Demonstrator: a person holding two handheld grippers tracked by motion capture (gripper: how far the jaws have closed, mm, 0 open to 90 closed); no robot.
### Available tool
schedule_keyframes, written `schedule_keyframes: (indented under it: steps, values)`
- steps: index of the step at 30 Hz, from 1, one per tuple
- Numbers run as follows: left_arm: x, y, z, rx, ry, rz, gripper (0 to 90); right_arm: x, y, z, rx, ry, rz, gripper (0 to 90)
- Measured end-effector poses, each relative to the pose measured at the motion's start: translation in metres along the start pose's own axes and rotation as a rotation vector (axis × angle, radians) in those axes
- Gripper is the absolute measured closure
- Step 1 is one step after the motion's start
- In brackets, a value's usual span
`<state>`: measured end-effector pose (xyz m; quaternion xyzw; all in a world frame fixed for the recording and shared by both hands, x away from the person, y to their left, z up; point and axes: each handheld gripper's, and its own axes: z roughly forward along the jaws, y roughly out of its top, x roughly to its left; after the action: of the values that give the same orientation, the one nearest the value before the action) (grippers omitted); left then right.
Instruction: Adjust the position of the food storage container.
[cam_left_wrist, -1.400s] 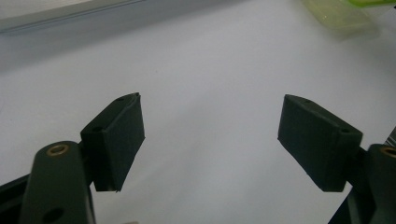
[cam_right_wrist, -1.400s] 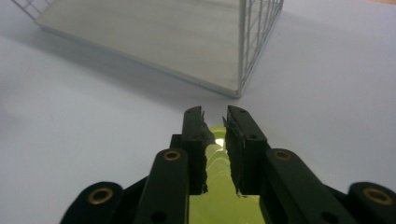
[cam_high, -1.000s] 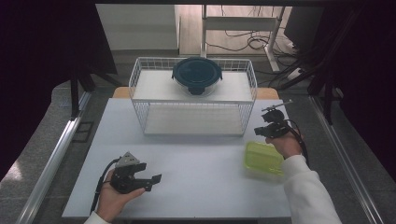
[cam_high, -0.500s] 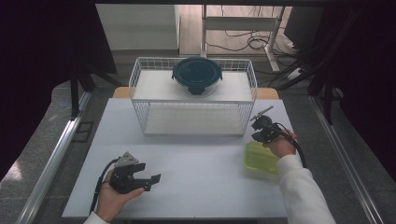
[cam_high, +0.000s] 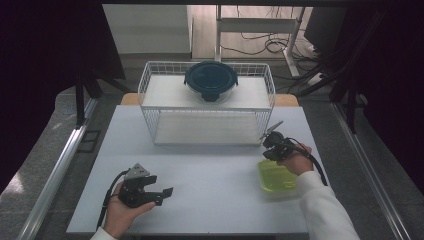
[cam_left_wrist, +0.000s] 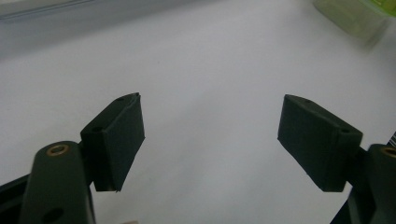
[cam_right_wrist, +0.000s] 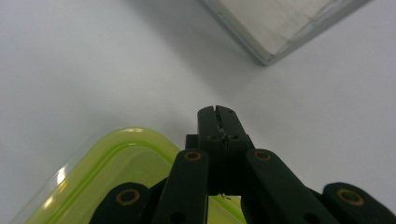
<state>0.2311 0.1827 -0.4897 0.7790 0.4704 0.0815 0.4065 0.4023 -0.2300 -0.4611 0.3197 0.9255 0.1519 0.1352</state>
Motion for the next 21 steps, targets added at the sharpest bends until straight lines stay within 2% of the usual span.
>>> schedule_keyframes:
  steps: [5,9,10,11,13,14,15,16,17,18,19,21]
  values:
    - [0.0,0.0,0.001,0.003,0.001,0.0,22.4,0.005,-0.002,-0.001,-0.003,0.01,-0.015,88.7]
    - [0.0,0.0,0.0,0.002,0.002,-0.002,22.4,0.002,-0.004,-0.002,-0.015,0.013,0.004,88.7]
    - [0.001,0.0,0.0,0.0,0.002,-0.005,22.4,-0.001,-0.006,-0.007,-0.047,0.012,0.021,88.7]
    - [0.001,0.0,0.0,0.0,0.002,-0.005,22.4,-0.001,-0.006,-0.007,-0.047,0.012,0.021,88.7]
    - [0.001,0.0,0.0,-0.001,0.003,-0.006,22.4,-0.006,-0.008,-0.017,-0.097,0.01,0.059,88.7]
    - [0.002,-0.001,-0.001,-0.002,0.005,-0.008,22.4,-0.013,-0.014,-0.029,-0.127,-0.003,0.101,88.8]
    - [0.002,-0.001,-0.001,-0.002,0.005,-0.008,22.4,-0.013,-0.014,-0.029,-0.127,-0.003,0.101,88.8]
    - [0.002,-0.001,-0.002,-0.005,0.006,-0.008,22.4,-0.017,-0.021,-0.038,-0.147,-0.017,0.14,88.8]
    - [0.002,-0.001,-0.002,-0.005,0.006,-0.008,22.4,-0.017,-0.021,-0.038,-0.147,-0.017,0.14,88.8]
    - [0.002,-0.001,-0.002,-0.005,0.006,-0.009,22.4,-0.023,-0.032,-0.048,-0.164,-0.042,0.191,88.7]
    - [0.002,-0.001,-0.002,-0.005,0.007,-0.009,22.4,-0.023,-0.032,-0.048,-0.164,-0.042,0.191,88.7]
    - [0.002,-0.001,-0.002,-0.005,0.008,-0.01,22.4,-0.029,-0.045,-0.057,-0.176,-0.064,0.253,88.7]
